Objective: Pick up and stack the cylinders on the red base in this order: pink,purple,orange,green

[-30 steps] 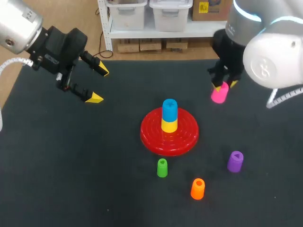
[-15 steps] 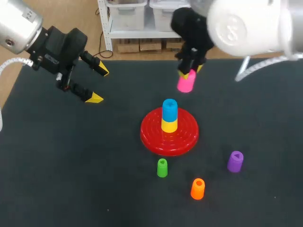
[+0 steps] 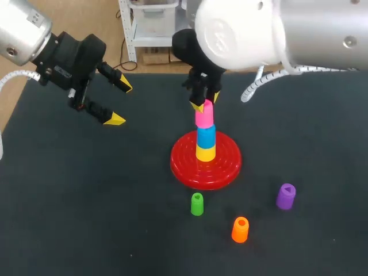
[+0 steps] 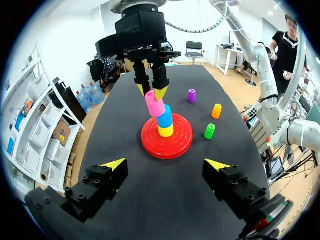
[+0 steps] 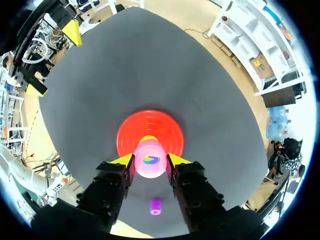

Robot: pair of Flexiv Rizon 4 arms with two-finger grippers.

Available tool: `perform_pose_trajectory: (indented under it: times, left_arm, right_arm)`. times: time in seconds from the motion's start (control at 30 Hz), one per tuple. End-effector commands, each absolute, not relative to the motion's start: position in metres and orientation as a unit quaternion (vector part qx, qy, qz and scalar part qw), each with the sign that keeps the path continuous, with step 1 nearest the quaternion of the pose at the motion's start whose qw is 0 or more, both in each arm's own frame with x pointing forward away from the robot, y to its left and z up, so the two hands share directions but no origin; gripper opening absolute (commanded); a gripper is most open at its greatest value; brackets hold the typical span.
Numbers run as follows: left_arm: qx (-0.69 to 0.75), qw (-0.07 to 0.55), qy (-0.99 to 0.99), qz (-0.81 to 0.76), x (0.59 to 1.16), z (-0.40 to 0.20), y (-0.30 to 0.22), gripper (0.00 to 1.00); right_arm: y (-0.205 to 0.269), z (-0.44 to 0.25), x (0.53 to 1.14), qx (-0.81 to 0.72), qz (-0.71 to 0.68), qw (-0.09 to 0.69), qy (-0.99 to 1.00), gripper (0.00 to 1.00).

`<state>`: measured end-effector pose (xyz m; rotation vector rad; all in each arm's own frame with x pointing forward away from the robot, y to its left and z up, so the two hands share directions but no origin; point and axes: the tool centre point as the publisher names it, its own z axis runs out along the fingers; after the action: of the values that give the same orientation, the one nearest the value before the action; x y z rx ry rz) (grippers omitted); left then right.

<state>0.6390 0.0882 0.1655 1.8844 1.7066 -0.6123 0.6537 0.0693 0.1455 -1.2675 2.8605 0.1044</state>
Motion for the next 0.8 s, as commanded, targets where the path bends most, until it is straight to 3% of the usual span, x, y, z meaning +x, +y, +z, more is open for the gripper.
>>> perform_pose_trajectory:
  times: [0.03, 0.8]
  left_arm:
    - [0.696, 0.260, 0.629, -0.227, 0.640, 0.165, 0.088, 1.00]
    - [0.696, 0.260, 0.629, -0.227, 0.640, 0.165, 0.088, 1.00]
  right_arm:
    - [0.070, 0.150, 0.650, -0.407, 0.036, 0.007, 0.913, 0.00]
    - [0.062, 0.137, 0.638, -0.412, 0.025, 0.015, 0.911, 0.00]
